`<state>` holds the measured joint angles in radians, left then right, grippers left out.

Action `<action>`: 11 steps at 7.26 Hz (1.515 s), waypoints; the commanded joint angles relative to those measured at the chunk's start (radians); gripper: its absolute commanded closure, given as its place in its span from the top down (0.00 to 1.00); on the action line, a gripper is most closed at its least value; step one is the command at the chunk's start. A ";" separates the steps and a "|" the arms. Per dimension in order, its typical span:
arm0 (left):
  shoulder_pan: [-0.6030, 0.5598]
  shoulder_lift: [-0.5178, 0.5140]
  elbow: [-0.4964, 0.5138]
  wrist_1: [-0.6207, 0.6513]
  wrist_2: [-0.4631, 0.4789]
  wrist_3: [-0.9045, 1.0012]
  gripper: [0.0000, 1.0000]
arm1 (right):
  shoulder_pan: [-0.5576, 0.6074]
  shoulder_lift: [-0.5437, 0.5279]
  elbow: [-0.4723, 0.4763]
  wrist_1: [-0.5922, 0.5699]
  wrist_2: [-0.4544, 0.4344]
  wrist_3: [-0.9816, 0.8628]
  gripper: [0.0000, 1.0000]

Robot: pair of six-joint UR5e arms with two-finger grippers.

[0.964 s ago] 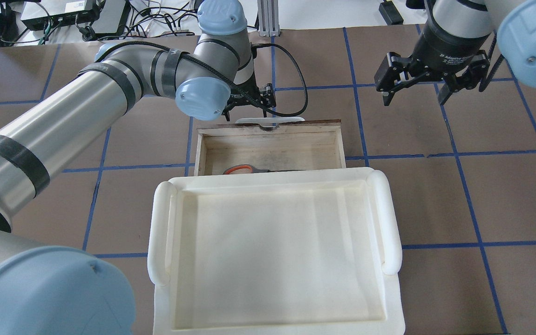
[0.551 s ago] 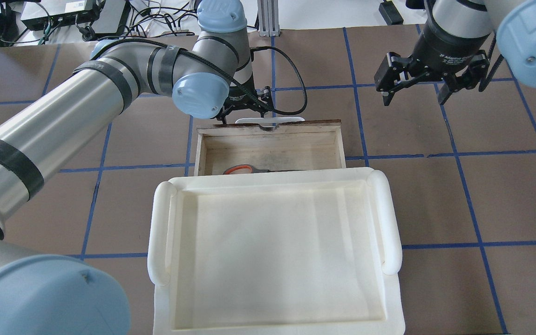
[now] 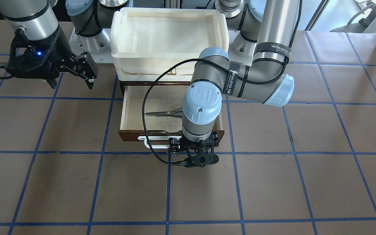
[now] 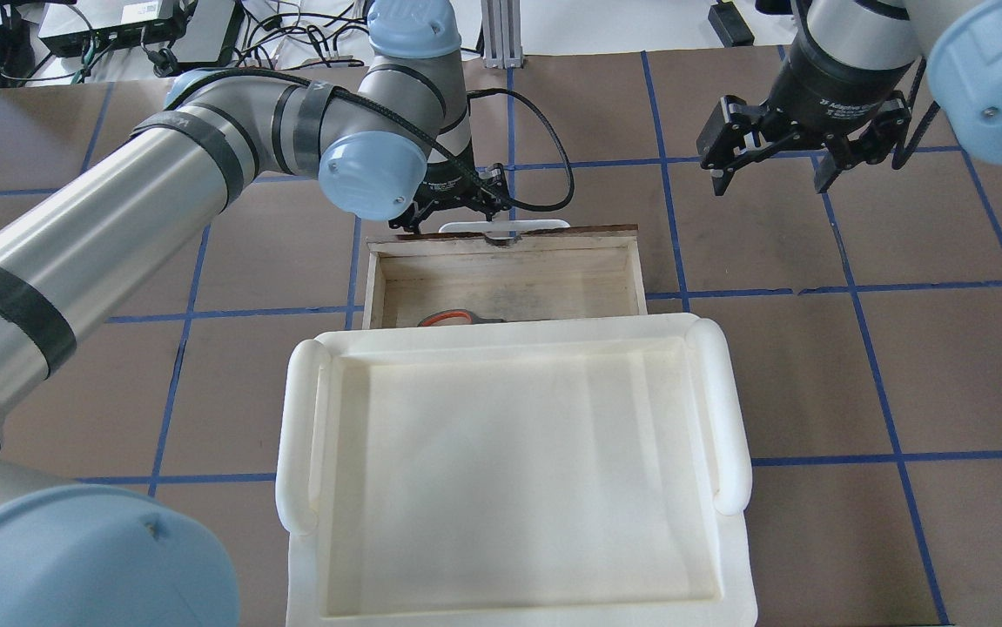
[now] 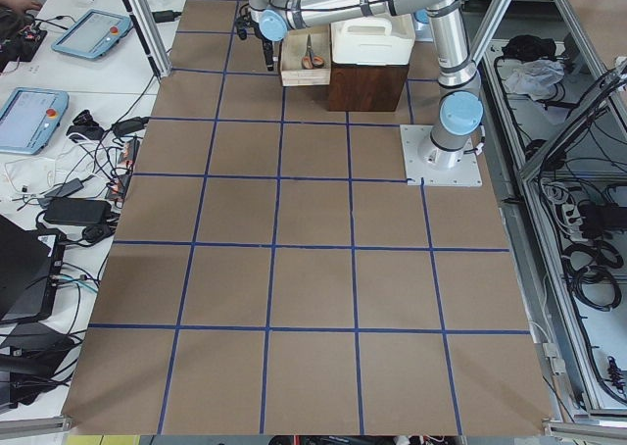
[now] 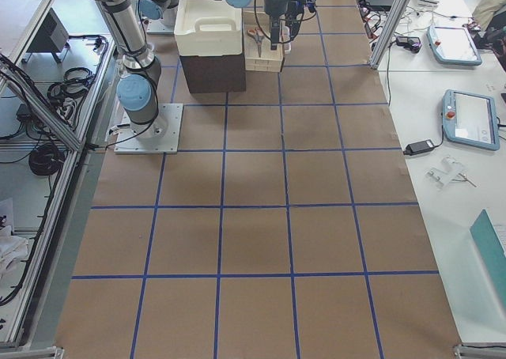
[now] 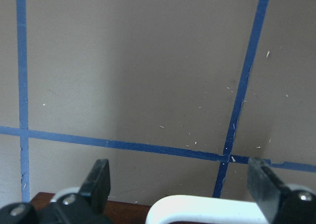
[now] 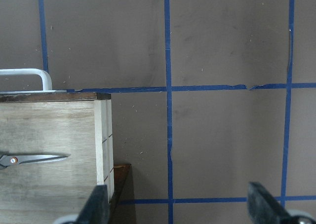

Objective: Put scissors in drawer and close it
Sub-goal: 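Move the left gripper over the drawer's far edge near the white handle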

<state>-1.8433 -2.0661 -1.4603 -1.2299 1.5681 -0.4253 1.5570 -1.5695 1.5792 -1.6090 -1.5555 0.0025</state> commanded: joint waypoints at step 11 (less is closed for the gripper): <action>-0.013 0.004 0.021 -0.106 -0.011 -0.107 1.00 | 0.000 0.006 -0.005 -0.006 0.003 -0.001 1.00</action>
<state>-1.8484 -2.0573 -1.4375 -1.3220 1.5578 -0.5089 1.5570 -1.5623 1.5742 -1.6165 -1.5511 0.0016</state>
